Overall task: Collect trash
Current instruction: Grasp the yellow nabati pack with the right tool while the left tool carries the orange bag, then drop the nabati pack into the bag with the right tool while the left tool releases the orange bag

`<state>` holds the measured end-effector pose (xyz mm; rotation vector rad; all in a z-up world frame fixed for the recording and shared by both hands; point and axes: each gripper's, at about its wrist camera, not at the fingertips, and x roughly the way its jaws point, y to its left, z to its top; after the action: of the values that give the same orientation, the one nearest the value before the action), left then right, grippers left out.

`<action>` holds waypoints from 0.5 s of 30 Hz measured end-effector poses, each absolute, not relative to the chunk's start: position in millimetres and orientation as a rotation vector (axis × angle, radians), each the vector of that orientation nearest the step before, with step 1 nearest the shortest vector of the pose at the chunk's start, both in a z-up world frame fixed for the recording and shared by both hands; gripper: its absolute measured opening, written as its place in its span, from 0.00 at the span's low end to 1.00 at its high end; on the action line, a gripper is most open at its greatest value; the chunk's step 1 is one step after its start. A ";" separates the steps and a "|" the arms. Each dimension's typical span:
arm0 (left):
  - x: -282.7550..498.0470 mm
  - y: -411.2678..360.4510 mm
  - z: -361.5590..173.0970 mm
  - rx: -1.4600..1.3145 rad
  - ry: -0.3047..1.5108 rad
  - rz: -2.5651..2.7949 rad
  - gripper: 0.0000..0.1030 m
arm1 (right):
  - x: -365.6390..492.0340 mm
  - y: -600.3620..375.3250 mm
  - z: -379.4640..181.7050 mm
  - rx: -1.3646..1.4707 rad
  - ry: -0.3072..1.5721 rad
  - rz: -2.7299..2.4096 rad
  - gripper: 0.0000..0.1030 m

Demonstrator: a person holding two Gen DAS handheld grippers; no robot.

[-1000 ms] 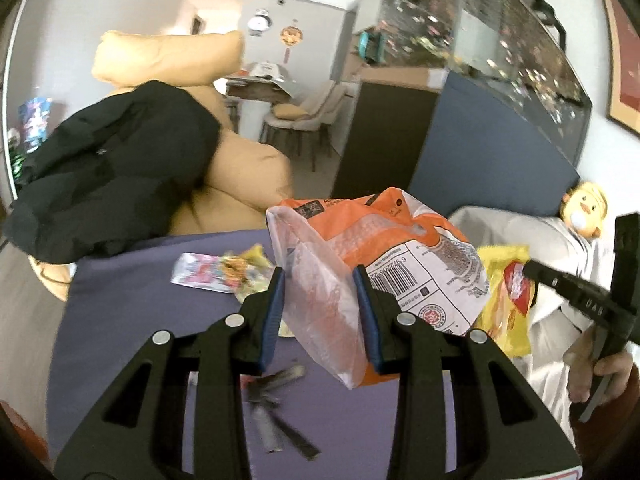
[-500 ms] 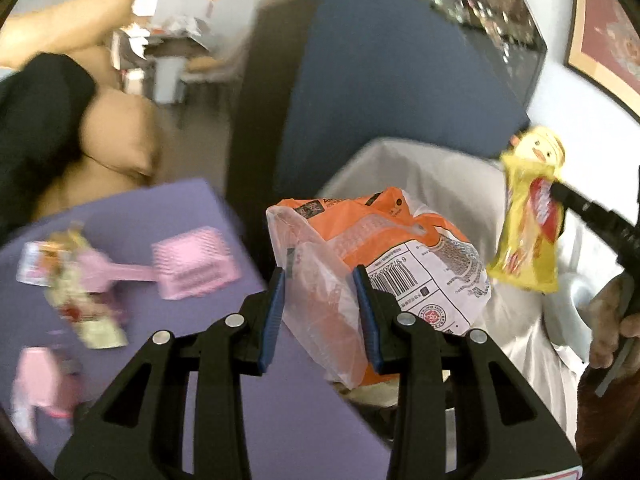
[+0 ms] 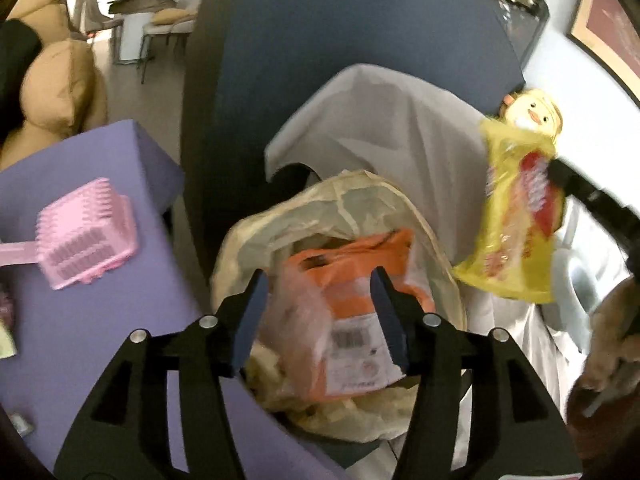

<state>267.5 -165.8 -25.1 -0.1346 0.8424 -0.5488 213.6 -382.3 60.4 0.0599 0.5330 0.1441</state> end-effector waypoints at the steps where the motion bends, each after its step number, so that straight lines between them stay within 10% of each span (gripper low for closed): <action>1: 263.9 -158.5 -20.7 -0.128 0.837 -0.530 0.50 | 217.6 -380.1 54.8 0.054 0.538 0.145 0.07; 15: 195.5 -36.9 -4.6 -0.131 0.788 -0.363 0.53 | 272.6 -343.7 -76.0 -0.040 0.848 0.110 0.07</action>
<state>195.5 -36.9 -4.6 -0.1307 0.7878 -0.3633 272.6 -343.7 -76.0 -0.0401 0.8476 0.1103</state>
